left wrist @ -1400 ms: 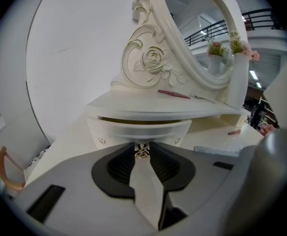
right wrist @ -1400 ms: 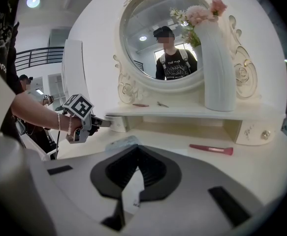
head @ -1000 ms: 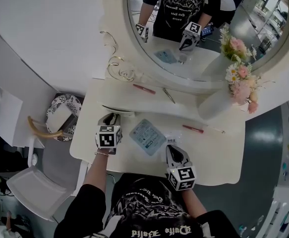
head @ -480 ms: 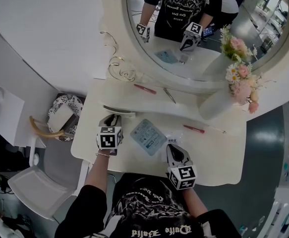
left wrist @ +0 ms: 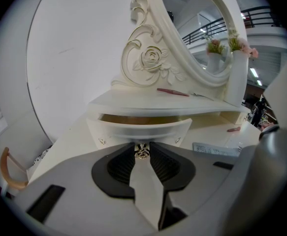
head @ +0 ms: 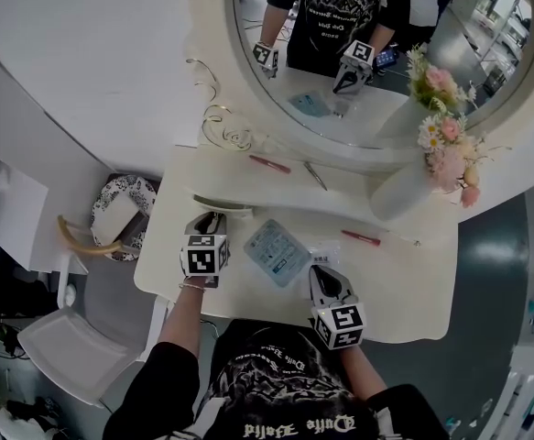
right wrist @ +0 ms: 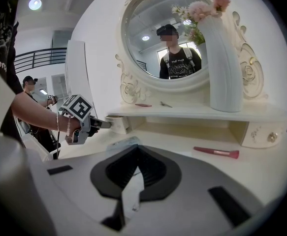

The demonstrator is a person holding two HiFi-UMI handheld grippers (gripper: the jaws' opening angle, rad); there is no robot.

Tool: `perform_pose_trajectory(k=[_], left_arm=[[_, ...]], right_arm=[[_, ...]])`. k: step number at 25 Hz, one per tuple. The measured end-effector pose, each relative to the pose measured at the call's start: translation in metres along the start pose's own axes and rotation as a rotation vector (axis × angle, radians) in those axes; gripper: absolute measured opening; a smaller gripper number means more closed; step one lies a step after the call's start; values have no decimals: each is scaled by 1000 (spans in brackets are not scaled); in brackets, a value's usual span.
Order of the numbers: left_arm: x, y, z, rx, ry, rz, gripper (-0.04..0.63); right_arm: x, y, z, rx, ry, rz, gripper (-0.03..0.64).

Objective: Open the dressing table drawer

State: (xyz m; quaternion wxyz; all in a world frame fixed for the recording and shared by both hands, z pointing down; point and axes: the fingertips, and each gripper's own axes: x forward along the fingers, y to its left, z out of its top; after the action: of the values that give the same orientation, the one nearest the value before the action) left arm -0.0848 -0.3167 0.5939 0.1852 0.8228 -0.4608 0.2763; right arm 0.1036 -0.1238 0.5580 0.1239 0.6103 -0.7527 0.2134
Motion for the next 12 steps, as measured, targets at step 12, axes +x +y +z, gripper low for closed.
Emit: perform_pose_trajectory(k=[12], left_arm=[[-2, -1, -2, -9, 2, 5, 101]], right_arm=[[-1, -1, 0, 9, -4, -3, 11]])
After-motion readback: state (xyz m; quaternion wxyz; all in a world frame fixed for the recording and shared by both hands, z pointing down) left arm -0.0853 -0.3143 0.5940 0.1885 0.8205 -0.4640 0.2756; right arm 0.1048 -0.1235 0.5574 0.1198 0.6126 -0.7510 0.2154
